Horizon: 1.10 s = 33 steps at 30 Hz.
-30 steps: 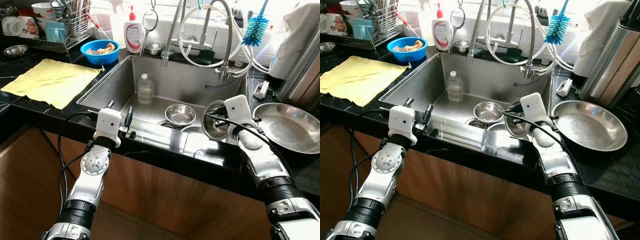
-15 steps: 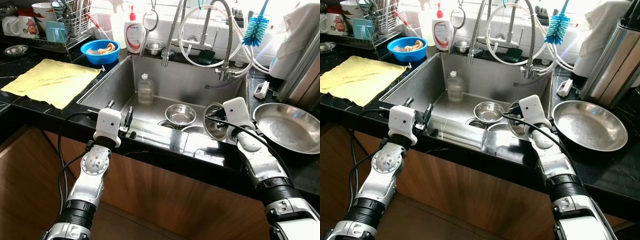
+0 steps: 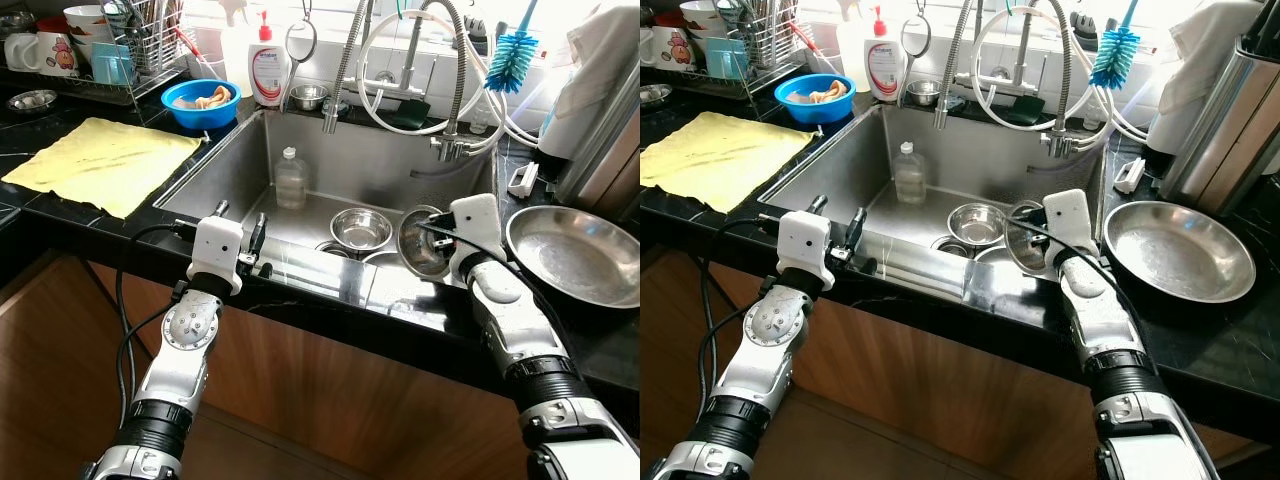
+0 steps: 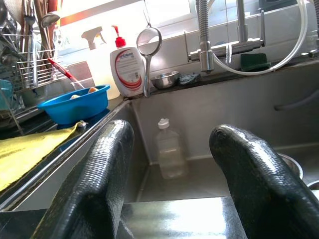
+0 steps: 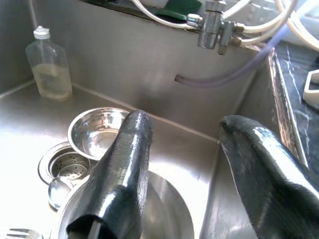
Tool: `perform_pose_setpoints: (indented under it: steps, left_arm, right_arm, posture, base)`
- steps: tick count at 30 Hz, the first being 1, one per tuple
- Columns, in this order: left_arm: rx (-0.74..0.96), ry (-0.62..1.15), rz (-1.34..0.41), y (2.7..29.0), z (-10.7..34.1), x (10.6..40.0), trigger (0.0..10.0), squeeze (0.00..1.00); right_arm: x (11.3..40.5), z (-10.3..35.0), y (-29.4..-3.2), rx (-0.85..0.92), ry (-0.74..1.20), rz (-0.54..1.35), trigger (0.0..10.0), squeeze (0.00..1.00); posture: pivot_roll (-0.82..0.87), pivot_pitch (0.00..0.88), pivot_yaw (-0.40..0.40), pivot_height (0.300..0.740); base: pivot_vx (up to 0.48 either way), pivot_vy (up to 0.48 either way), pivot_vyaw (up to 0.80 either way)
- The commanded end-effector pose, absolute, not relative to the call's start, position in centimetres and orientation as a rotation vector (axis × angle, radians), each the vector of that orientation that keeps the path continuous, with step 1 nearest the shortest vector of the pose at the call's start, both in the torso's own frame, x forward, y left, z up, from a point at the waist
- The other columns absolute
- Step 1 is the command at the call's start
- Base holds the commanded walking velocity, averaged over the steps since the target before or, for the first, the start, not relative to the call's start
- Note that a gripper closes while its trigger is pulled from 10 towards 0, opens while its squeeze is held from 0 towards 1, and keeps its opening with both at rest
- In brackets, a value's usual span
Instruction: Kitchen organization
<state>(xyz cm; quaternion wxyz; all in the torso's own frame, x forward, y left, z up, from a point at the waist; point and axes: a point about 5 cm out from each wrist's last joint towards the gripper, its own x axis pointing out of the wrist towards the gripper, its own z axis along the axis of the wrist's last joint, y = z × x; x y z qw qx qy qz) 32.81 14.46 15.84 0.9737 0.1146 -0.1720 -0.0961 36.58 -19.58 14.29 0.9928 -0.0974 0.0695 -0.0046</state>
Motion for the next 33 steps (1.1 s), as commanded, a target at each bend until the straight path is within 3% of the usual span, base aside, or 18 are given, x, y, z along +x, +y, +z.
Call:
perform_pose_setpoints:
  steps: [1, 10, 13, 19, 21, 24, 25, 26, 27, 33]
  left_arm:
    - [0.240, -0.347, -0.201, 14.5, 16.0, 32.7, 10.0, 0.00]
    - [0.242, -0.350, -0.202, 14.5, 16.1, 32.8, 10.0, 0.00]
    - [0.241, -0.350, -0.202, 14.5, 16.1, 32.8, 10.0, 0.00]
    - [0.240, -0.347, -0.197, 14.6, 16.0, 32.8, 10.0, 0.00]
    - [0.239, -0.344, -0.198, 14.5, 15.9, 32.7, 10.0, 0.00]
    - [0.237, -0.342, -0.198, 14.5, 15.9, 32.7, 10.0, 0.00]
    - [0.237, -0.341, -0.199, 14.5, 15.8, 32.8, 10.0, 0.00]
    - [0.236, -0.341, -0.199, 14.4, 15.8, 32.8, 10.0, 0.00]
    - [0.235, -0.341, -0.199, 14.4, 15.8, 32.8, 10.0, 0.00]
    - [0.235, -0.340, -0.199, 14.4, 15.8, 32.9, 10.0, 0.00]
  right_arm:
    - [36.9, 15.1, -19.2, -0.175, 0.119, 0.003, 10.0, 0.00]
    - [36.9, 16.8, -19.0, -0.175, 0.037, -0.008, 10.0, 0.00]
    - [36.5, 19.5, -19.5, -0.194, -0.095, -0.091, 10.0, 0.00]
    - [34.8, 21.5, -22.8, -0.159, -0.179, -0.307, 10.0, 0.00]
    - [33.3, 21.4, -25.7, -0.108, -0.166, -0.468, 10.0, 0.00]
    - [32.0, 20.9, -27.8, -0.071, -0.131, -0.578, 10.0, 0.00]
    - [31.6, 20.6, -28.5, -0.073, -0.116, -0.610, 10.0, 0.65]
    - [31.3, 20.5, -28.9, -0.074, -0.105, -0.632, 10.0, 0.65]
    - [30.8, 20.2, -29.7, -0.061, -0.092, -0.672, 10.0, 1.00]
    - [28.7, 20.2, -31.8, 0.001, -0.084, -0.834, 10.0, 1.00]
  posture:
    - [0.09, 0.000, -0.028, 0.740]
    - [0.09, 0.000, -0.026, 0.740]
    - [0.08, 0.000, -0.025, 0.740]
    - [0.07, 0.000, -0.029, 0.740]
    - [0.06, 0.000, -0.031, 0.740]
    - [0.06, 0.000, -0.031, 0.740]
    - [0.05, 0.000, -0.031, 0.740]
    - [0.05, 0.000, -0.031, 0.740]
    - [0.05, 0.000, -0.031, 0.740]
    - [0.05, 0.000, -0.031, 0.740]
  base:
    - [0.000, 0.000, 0.00]
    - [0.000, 0.000, 0.00]
    - [0.000, 0.000, 0.00]
    - [0.000, 0.000, 0.00]
    - [0.000, 0.000, 0.00]
    - [0.000, 0.000, 0.00]
    - [0.000, 0.000, 0.00]
    - [0.000, 0.000, 0.00]
    - [0.000, 0.000, 0.00]
    - [0.000, 0.000, 0.00]
